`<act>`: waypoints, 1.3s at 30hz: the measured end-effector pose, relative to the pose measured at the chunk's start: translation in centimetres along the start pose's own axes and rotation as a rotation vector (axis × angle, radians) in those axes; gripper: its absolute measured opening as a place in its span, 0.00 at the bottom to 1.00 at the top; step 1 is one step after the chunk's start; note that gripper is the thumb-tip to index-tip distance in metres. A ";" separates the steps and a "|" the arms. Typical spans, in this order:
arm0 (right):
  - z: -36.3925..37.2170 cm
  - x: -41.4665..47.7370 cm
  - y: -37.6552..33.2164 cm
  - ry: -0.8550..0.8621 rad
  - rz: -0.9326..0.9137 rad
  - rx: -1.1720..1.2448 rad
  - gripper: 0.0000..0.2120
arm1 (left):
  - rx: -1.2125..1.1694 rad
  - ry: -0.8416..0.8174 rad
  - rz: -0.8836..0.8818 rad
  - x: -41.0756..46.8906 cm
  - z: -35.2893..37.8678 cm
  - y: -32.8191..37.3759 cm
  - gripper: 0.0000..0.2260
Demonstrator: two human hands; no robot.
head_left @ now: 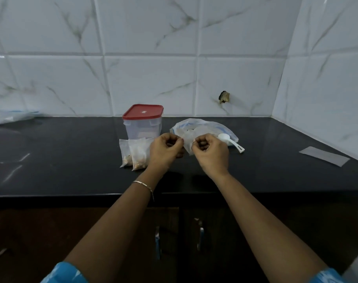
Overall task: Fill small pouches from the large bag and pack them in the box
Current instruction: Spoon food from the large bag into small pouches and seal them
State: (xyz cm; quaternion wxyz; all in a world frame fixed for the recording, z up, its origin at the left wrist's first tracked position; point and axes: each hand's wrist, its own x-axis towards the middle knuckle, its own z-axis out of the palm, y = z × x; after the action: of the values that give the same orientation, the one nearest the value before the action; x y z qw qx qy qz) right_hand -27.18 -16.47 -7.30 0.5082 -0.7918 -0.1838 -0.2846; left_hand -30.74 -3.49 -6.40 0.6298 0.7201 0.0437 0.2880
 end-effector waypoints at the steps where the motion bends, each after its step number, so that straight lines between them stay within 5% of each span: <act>1: -0.1 -0.1 0.0 0.012 0.010 0.000 0.01 | 0.007 0.025 0.008 0.0 0.0 0.0 0.03; 12: -0.1 0.0 0.3 -0.004 0.038 0.073 0.07 | 0.401 -0.033 0.423 -0.6 -0.3 -0.5 0.06; 17: -0.5 0.4 0.8 -0.197 0.092 0.281 0.09 | 0.596 -0.174 0.507 -0.3 -0.1 -1.9 0.43; 19: -0.9 0.6 0.8 -0.338 0.128 0.359 0.09 | 0.702 -0.172 0.563 -0.1 0.1 -2.1 0.47; 25: -3.1 1.5 0.1 -0.564 0.083 0.315 0.09 | 0.803 -0.082 0.575 0.1 0.1 -2.0 0.34; 32: -3.8 3.1 0.7 -0.462 -0.125 -0.129 0.09 | 0.874 -0.015 0.643 0.0 0.2 -1.9 0.20; 39: -4.4 3.4 -0.3 -0.609 -0.116 -0.021 0.18 | 0.888 -0.027 0.660 0.1 0.2 -2.1 0.28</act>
State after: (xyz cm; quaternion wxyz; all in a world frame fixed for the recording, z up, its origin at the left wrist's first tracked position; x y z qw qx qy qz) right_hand -25.88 -20.34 -3.52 0.4045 -0.8340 -0.3697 -0.0646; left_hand -29.91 -3.19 -8.29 0.1424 0.8956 -0.0749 0.4148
